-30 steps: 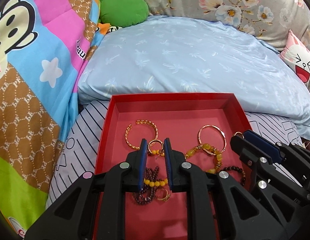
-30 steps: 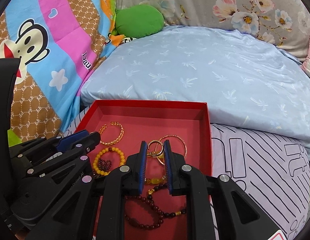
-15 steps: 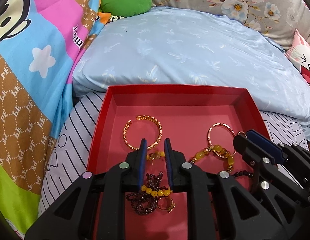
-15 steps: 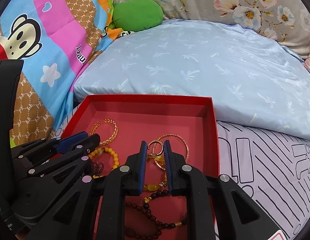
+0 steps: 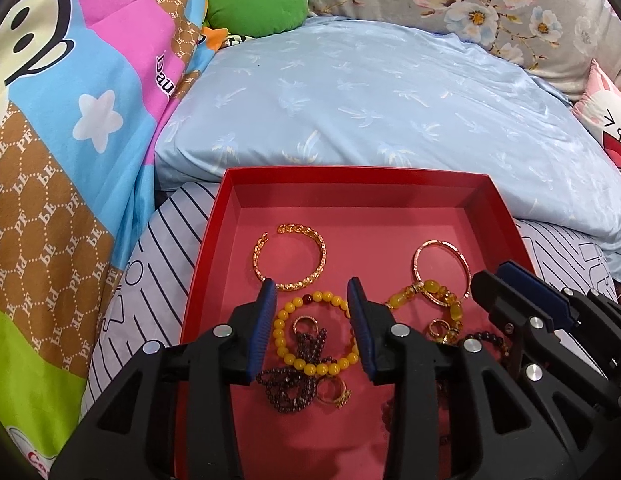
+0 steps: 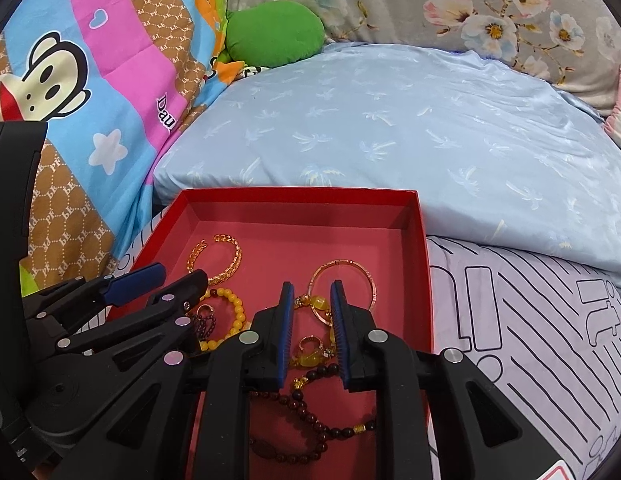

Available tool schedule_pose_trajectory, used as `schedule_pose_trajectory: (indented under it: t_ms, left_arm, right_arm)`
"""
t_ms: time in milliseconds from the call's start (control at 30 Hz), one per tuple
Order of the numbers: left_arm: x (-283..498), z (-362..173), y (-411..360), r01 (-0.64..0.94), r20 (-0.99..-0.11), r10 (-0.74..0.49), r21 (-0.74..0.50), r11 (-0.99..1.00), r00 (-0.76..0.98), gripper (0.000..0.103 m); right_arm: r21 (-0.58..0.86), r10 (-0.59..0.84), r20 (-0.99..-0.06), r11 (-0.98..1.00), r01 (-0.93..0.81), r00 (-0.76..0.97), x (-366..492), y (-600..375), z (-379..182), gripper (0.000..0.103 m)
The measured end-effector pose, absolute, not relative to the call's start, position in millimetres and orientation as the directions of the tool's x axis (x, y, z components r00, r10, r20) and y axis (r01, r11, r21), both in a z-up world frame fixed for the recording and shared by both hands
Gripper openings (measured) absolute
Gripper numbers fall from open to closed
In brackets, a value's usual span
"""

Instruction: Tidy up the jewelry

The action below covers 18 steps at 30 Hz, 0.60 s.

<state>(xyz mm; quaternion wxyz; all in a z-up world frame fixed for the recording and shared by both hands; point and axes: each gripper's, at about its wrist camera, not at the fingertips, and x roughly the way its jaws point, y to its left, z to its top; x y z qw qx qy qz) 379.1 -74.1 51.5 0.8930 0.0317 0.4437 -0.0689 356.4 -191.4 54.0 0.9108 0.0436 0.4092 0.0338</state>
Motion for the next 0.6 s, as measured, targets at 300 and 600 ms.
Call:
schedule_pose_trajectory:
  t_ms: [300, 600]
  left_arm:
    - [352.3, 69.4, -71.9, 0.154, -0.783, -0.102, -0.008, 0.988, 0.614, 0.035]
    - [308.6, 77.6, -64.5, 0.156, -0.777, -0.110, -0.015, 0.988, 0.619, 0.035]
  right_arm:
    - [0.114, 0.098, -0.724, 0.993, -0.022, 0.682, 325.8, -189.9, 73.5, 0.019]
    - [0.093, 0.076, -0.714, 0.996, -0.014, 0.696, 278.0, -185.0, 84.6, 0.020]
